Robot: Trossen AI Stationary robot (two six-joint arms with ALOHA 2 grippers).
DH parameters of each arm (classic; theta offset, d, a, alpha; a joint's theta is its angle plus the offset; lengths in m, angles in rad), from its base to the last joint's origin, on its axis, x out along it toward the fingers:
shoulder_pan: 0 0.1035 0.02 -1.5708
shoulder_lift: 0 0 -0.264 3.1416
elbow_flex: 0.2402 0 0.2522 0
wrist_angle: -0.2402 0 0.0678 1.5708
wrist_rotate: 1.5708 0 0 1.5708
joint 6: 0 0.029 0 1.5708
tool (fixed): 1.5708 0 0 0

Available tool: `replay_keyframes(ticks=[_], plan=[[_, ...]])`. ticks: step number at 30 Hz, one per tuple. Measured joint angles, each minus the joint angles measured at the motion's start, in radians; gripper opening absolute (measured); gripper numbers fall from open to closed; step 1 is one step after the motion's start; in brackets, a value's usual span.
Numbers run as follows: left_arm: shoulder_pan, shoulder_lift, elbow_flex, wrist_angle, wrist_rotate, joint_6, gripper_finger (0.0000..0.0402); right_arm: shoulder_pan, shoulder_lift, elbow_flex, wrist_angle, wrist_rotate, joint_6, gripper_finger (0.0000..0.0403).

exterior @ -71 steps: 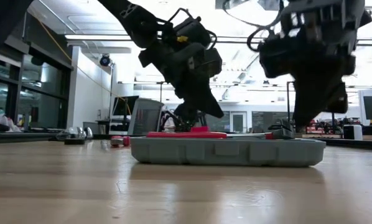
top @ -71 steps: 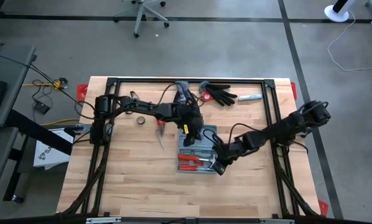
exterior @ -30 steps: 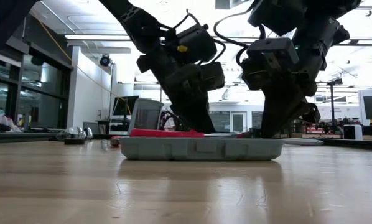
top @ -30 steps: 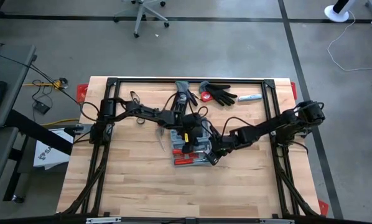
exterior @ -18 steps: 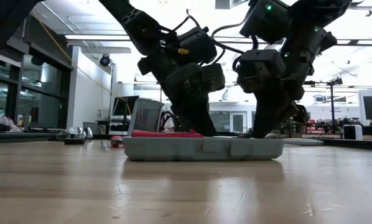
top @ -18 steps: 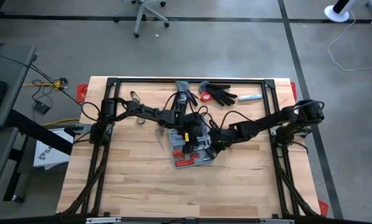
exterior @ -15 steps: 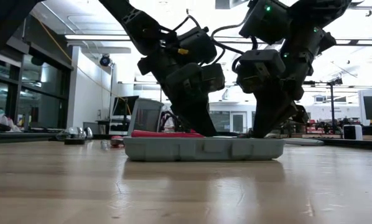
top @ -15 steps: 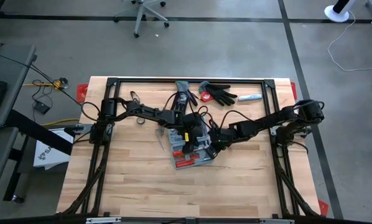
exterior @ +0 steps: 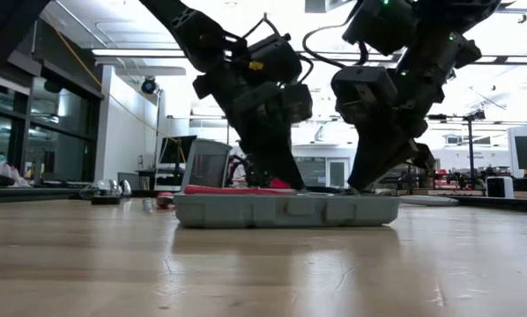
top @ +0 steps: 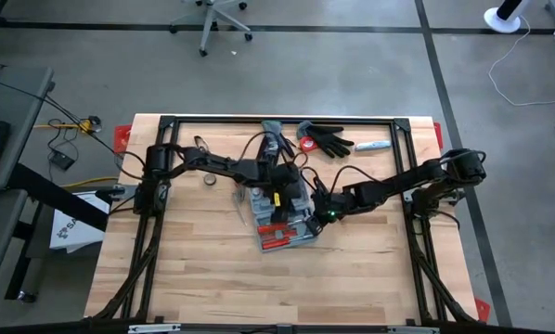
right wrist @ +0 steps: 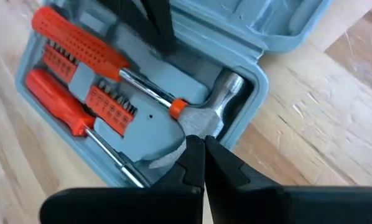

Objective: Prefit tool cases
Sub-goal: Put the orange hammer into the gray tool box

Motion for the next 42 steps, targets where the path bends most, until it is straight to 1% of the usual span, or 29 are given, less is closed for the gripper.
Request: replay_keyframes(ticks=[5,10,13,18,21,24,28,33,36,39,42], plan=[[-0.007,-0.033,0.001,-0.057,0.004,0.0,0.0,-0.019,0.0,0.0,0.032,-0.016,-0.033,0.0],[-0.044,-0.055,0.002,-0.061,0.008,0.001,0.0,-0.047,0.014,0.002,0.058,-0.058,-0.067,0.0],[-0.052,-0.045,0.001,-0.06,0.012,-0.007,0.0,-0.054,0.048,0.002,0.066,-0.097,-0.083,0.0],[-0.048,-0.005,0.002,-0.035,0.019,-0.002,0.0,-0.056,0.117,0.007,0.126,-0.143,-0.081,0.0],[-0.041,0.031,0.004,-0.039,0.039,0.0,0.0,-0.057,0.129,0.006,0.149,-0.15,-0.062,0.0],[-0.037,0.039,0.007,-0.062,0.056,0.017,0.0,-0.057,0.125,0.005,0.155,-0.146,-0.052,0.0],[-0.033,-0.007,0.0,-0.106,0.042,0.028,0.0,-0.057,0.125,0.005,0.153,-0.144,-0.053,0.0],[-0.038,-0.079,0.004,-0.137,0.049,0.071,0.0,-0.061,0.126,0.005,0.151,-0.144,-0.054,0.0],[-0.059,-0.082,0.003,-0.181,0.054,0.095,0.0,-0.064,0.126,0.003,0.154,-0.146,-0.058,0.0],[-0.065,-0.082,0.003,-0.194,0.084,0.098,0.0,-0.067,0.126,0.003,0.163,-0.153,-0.062,0.0],[-0.068,-0.065,-0.022,-0.17,0.091,0.1,0.0,-0.069,0.127,0.002,0.164,-0.156,-0.063,0.0]])
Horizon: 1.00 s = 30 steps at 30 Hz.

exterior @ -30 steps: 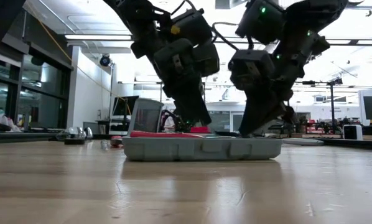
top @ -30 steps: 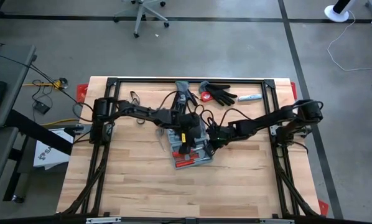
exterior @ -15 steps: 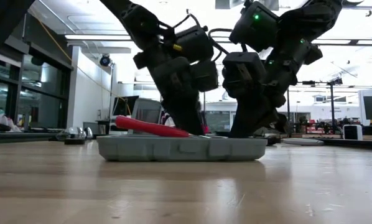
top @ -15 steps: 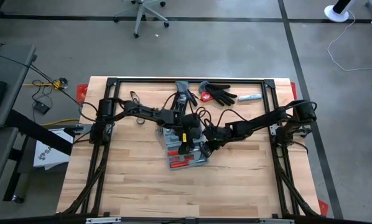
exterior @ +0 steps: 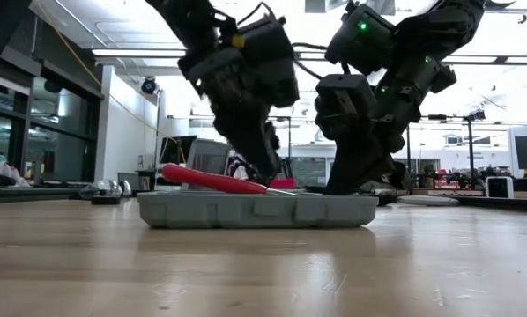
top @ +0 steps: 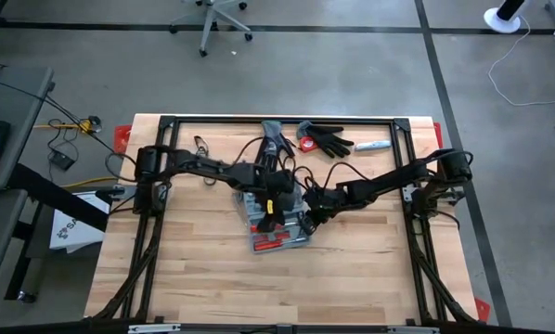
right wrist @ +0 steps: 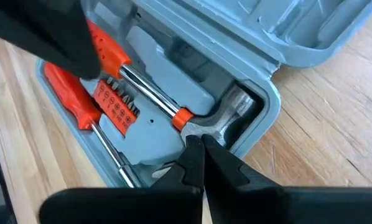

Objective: Prefit tool cases
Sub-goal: Put the orange hammer into the gray tool box

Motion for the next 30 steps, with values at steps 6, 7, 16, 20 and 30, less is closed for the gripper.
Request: replay_keyframes(ticks=[6,7,16,20,30], plan=[[0.003,0.054,-0.111,0.115,0.036,-0.044,0.0,-0.001,0.0,0.0,0.002,0.001,0.0,0.0],[0.005,0.055,-0.121,0.128,0.043,-0.051,0.0,-0.001,0.0,0.0,0.003,0.0,0.0,0.0],[0.007,0.048,-0.138,0.186,0.052,-0.099,0.0,-0.001,-0.002,-0.001,0.003,0.0,0.009,0.0],[0.011,0.018,-0.139,0.199,0.03,-0.101,0.0,-0.001,-0.005,-0.001,0.003,0.011,0.016,0.0],[0.015,-0.133,-0.142,0.182,-0.042,-0.142,0.0,0.031,-0.132,-0.004,-0.055,0.1,-0.025,0.0]])
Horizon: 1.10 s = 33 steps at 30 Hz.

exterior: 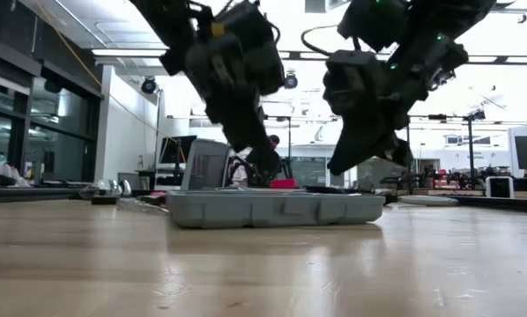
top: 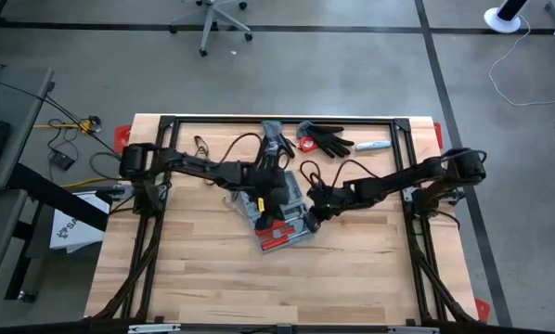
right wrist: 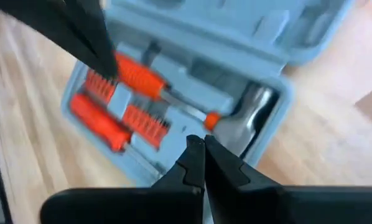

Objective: Prefit tool cases
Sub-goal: Put the orange hammer into the gray tool box, then adjust the gray tool box

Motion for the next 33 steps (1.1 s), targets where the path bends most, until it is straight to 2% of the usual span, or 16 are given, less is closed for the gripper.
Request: replay_keyframes(ticks=[5,13,17,24,33], plan=[[-0.055,-0.024,0.0,0.014,0.012,-0.007,0.0,0.058,-0.001,0.001,-0.002,-0.005,-0.008,0.0],[-0.144,0.042,0.002,0.127,0.014,-0.09,0.0,0.1,0.002,0.002,-0.024,-0.008,0.034,0.0],[-0.155,0.085,0.001,0.111,-0.061,-0.119,0.0,0.1,0.002,0.002,-0.023,-0.016,0.034,0.0],[-0.162,0.154,0.007,0.114,-0.046,-0.127,0.0,0.1,0.012,0.004,-0.035,-0.024,0.029,0.0],[-0.166,0.18,0.007,0.133,-0.038,-0.135,0.0,0.105,0.118,0.011,-0.009,-0.068,0.036,0.0]])
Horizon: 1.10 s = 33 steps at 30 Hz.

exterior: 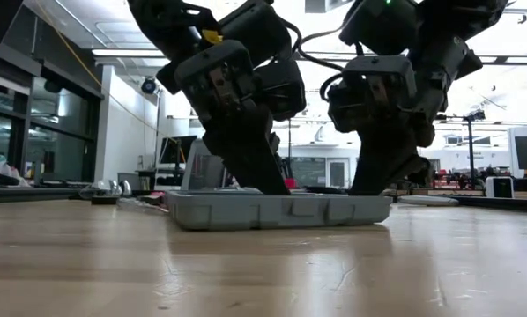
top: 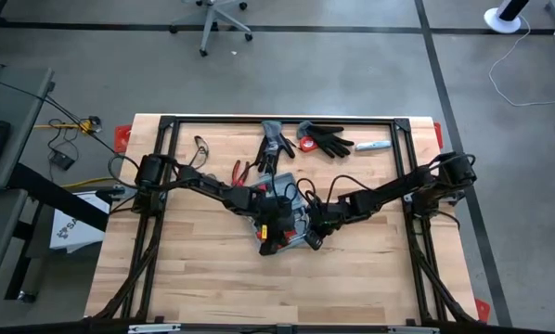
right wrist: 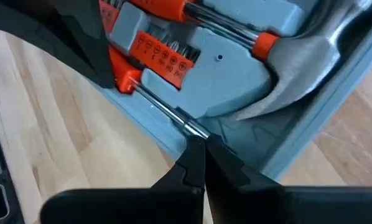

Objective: Prefit tool cases
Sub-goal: Adjust the gray tool box

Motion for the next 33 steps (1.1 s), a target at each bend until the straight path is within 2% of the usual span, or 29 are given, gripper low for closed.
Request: replay_keyframes(ticks=[11,24,28,33], plan=[[0.042,-0.039,-0.006,-0.027,0.003,-0.008,0.0,-0.001,-0.11,-0.009,-0.005,0.078,0.051,0.0],[0.114,-0.181,-0.007,0.014,0.058,-0.008,0.0,-0.006,-0.218,-0.008,-0.006,0.071,0.017,0.0],[0.133,-0.212,-0.006,0.039,0.042,-0.042,0.0,-0.017,-0.272,-0.008,-0.04,0.064,-0.046,0.0],[0.162,-0.246,-0.006,0.044,-0.026,-0.115,0.0,-0.06,-0.339,-0.008,-0.134,0.066,-0.115,0.0]])
